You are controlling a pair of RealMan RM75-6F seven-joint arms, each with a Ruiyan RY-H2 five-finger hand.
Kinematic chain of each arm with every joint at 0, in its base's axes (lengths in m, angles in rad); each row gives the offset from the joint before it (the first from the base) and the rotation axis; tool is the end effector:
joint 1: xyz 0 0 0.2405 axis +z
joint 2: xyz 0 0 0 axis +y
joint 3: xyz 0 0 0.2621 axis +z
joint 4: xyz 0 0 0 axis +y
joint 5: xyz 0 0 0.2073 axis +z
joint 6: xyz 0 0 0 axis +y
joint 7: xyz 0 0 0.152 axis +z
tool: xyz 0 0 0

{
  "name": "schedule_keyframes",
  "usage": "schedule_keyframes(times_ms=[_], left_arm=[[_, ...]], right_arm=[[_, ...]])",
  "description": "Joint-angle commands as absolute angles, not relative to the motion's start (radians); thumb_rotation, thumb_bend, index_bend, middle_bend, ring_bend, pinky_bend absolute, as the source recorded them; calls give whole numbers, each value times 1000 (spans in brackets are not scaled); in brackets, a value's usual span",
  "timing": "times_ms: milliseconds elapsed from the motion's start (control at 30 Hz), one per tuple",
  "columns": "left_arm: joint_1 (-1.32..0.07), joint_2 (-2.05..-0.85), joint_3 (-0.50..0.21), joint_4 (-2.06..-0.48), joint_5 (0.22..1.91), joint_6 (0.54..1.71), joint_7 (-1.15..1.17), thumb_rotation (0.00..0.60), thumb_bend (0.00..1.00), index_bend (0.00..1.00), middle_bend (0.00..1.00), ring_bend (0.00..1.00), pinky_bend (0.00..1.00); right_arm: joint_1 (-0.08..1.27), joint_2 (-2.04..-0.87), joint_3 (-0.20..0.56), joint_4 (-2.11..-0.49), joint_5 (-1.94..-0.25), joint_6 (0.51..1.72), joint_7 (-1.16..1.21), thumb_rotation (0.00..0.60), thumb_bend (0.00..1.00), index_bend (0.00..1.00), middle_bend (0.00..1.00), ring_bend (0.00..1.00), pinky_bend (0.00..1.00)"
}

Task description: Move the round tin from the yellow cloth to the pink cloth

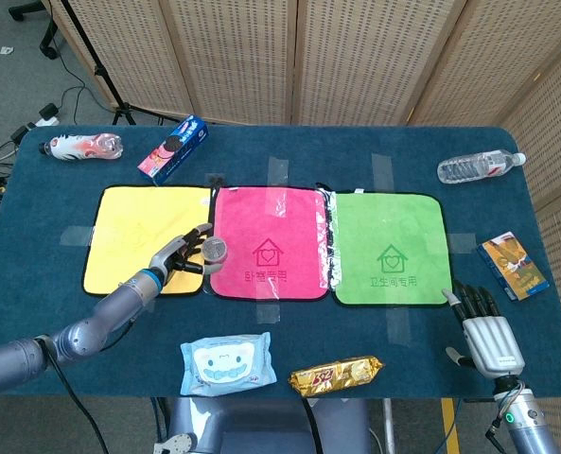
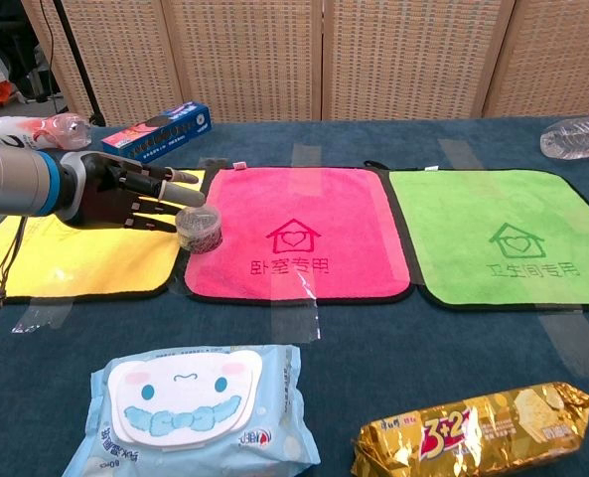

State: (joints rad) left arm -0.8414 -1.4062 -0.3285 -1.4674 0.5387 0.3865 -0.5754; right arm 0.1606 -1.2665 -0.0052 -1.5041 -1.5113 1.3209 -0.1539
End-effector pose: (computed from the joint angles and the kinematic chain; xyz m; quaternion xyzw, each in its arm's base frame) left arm -0.1595 0.3854 -0.0118 -0.3526 -0.8516 -0.3564 0.1530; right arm -0.3195 -0.1994 0.0932 0.6791 -0.3822 0.3138 0.5425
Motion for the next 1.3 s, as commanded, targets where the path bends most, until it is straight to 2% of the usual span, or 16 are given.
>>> schedule_keyframes(times_ms=[33, 833, 1300], left_arm=[[-845, -1406, -327, -1474, 534, 386, -573, 600, 220, 0, 0, 0, 5], [-912, -1453, -312, -1452, 469, 411, -536, 600, 220, 0, 0, 0, 5], [-945, -1452, -309, -1479, 341, 430, -548, 600, 219, 0, 0, 0, 5]], right_arm=[[161, -1267, -5, -1503, -1512, 1321, -153, 600, 210, 58, 0, 0, 25], [165, -1267, -8, -1499, -1509, 1310, -143, 600, 216, 58, 0, 0, 26], [168, -1271, -15, -1493, -1516, 1305, -139, 600, 213, 58, 0, 0, 26]])
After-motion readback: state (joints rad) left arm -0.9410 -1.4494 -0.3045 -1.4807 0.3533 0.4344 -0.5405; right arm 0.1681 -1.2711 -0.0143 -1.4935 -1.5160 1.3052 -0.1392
